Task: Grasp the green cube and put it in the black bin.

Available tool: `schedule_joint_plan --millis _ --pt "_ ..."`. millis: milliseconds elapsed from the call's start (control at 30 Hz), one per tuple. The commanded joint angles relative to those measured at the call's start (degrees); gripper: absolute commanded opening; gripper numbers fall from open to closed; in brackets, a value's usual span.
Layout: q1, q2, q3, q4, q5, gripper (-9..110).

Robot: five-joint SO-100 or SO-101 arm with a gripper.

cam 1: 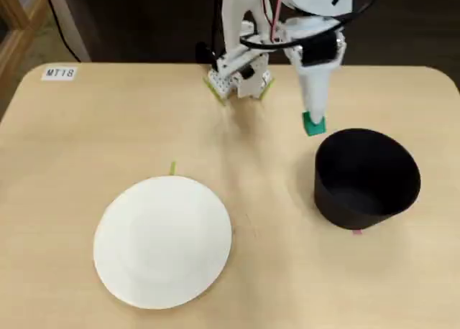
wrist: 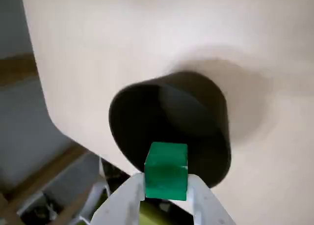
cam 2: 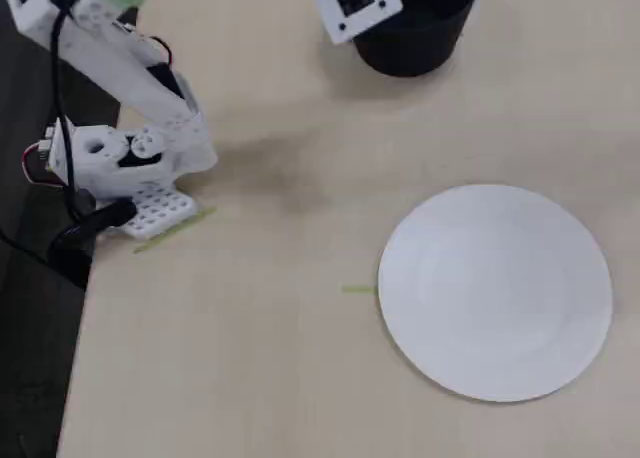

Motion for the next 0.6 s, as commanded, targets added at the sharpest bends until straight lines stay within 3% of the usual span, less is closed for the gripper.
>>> schedule_joint_plan --millis 0,400,500,567 --pt "-5.2 -2.0 0.4 -6.2 -2.2 0" --pt "-6.0 -5.9 4.3 -15.8 -8.3 0" --pt "-6.1 -0.7 12.7 -22.0 -9.2 28" --pt "-6.1 1.9 17.2 -25.2 -8.4 32"
